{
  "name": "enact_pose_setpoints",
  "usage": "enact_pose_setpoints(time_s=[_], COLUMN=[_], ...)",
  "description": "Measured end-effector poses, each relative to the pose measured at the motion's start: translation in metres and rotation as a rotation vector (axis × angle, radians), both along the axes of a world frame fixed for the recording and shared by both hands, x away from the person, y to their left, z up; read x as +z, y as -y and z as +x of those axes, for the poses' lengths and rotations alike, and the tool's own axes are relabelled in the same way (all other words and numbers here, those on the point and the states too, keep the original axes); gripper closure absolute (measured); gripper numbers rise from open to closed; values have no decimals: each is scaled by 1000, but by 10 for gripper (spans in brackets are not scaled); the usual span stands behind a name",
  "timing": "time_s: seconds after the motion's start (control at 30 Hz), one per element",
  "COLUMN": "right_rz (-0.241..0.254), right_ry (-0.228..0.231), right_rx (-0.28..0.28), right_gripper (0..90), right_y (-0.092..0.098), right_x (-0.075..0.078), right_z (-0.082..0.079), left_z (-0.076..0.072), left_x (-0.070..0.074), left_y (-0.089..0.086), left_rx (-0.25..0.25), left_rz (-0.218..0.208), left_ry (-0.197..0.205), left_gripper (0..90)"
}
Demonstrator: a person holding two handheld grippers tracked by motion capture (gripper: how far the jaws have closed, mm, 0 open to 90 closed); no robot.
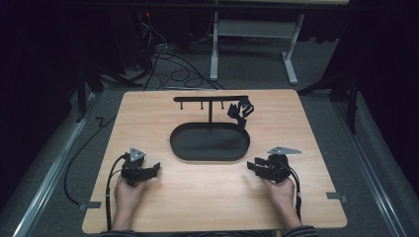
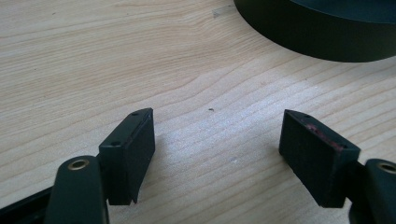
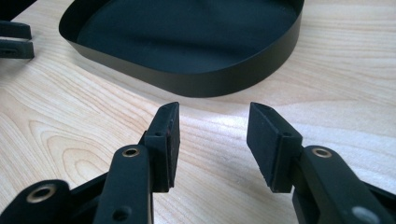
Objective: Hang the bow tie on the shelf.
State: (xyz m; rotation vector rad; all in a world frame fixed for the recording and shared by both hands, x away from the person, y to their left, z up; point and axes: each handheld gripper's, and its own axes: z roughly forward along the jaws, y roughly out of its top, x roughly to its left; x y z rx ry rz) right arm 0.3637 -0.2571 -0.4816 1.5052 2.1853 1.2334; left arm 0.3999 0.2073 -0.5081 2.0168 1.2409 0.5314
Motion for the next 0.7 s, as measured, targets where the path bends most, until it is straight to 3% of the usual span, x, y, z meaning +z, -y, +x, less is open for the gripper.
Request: enact_pose_setpoints(time_s=[0.7], right_rz=[-49], right_ry=[-33], right_rx=[12], right_gripper=[549], right_y=[-8], right_x=[-18], right_z=[-1], left_z=[0], left_x=[0], left_y=[0], left_rx=[0], left_rz=[0], left_ry=[0], left_gripper=[273])
